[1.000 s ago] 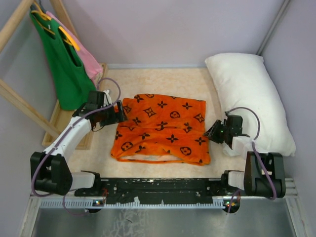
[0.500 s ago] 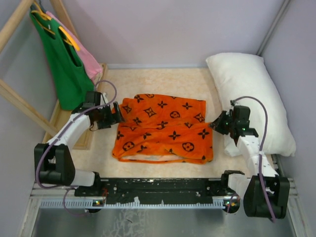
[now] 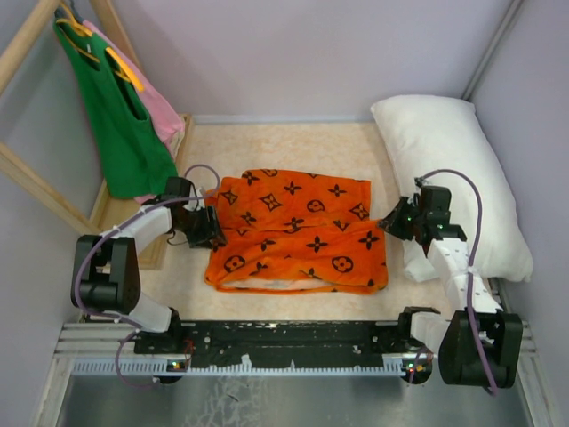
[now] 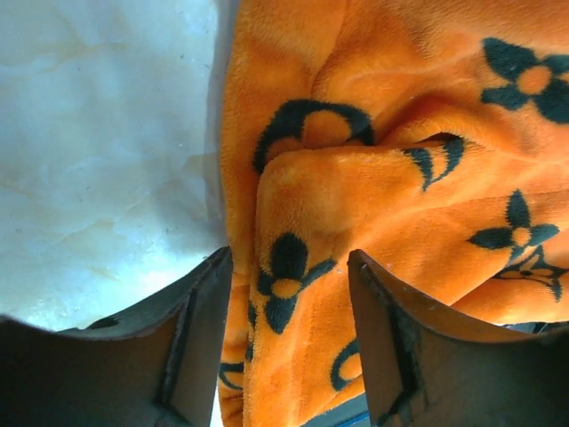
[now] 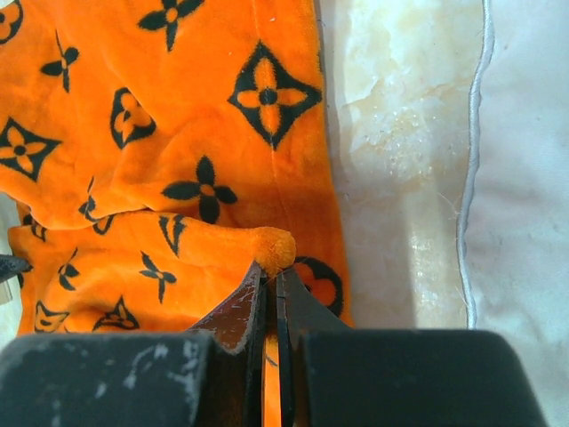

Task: Remove the pillowcase from the pillow
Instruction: Fold the pillowcase at the center of the board.

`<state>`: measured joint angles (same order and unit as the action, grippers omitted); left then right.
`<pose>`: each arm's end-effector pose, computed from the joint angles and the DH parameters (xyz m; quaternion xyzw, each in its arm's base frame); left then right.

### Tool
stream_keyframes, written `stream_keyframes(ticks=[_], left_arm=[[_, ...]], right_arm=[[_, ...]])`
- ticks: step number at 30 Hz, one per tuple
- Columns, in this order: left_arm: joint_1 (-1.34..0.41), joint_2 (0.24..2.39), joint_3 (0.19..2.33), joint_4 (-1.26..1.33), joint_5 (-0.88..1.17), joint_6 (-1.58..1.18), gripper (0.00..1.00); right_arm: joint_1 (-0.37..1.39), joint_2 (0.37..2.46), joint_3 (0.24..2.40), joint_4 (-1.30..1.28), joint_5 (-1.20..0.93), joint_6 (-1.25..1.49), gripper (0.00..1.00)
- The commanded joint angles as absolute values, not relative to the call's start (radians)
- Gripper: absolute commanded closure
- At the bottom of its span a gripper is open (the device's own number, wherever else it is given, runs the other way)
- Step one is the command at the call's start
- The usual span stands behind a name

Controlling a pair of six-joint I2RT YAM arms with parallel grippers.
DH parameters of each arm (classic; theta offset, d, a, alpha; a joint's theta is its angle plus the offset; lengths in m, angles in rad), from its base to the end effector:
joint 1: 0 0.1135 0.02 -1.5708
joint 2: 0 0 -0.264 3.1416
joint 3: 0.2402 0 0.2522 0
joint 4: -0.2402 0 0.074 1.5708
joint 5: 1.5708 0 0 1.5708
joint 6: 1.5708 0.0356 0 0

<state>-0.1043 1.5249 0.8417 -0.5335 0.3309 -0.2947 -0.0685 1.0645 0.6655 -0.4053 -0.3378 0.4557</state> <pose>0.2704 -0.0399 0.1681 -0.0634 0.9693 -0.1933 0.1381 0.2159 -0.0030 0.2270 0.1762 0.8993 0.2239 0.3317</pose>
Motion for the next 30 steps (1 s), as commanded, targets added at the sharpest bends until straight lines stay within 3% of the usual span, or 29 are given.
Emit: stream_keyframes(ticks=[1,4,15,23,30], left_arm=[[-0.102,1.521,0.838,-0.457,0.395,-0.300,0.44],[-0.103,1.516,0.849,-0.453,0.407,-0.295,0.52],[-0.121,1.470,0.869,-0.460,0.309,-0.266,0.57],[-0.209,1.511,0.900,-0.449,0.267,-0.233,0.47],[-0.289,1.585,0.936,-0.449,0.156,-0.227,0.45]], right_arm=[[-0.075,1.068,0.662,-0.369,-0.349,0.443,1.00],[-0.076,1.076,0.655,-0.359,-0.356,0.445,1.00],[-0.075,1.105,0.636,-0.328,-0.366,0.443,1.00],[-0.075,1.120,0.623,-0.308,-0.381,0.447,1.00],[-0.075,1.121,0.613,-0.305,-0.382,0.445,1.00]])
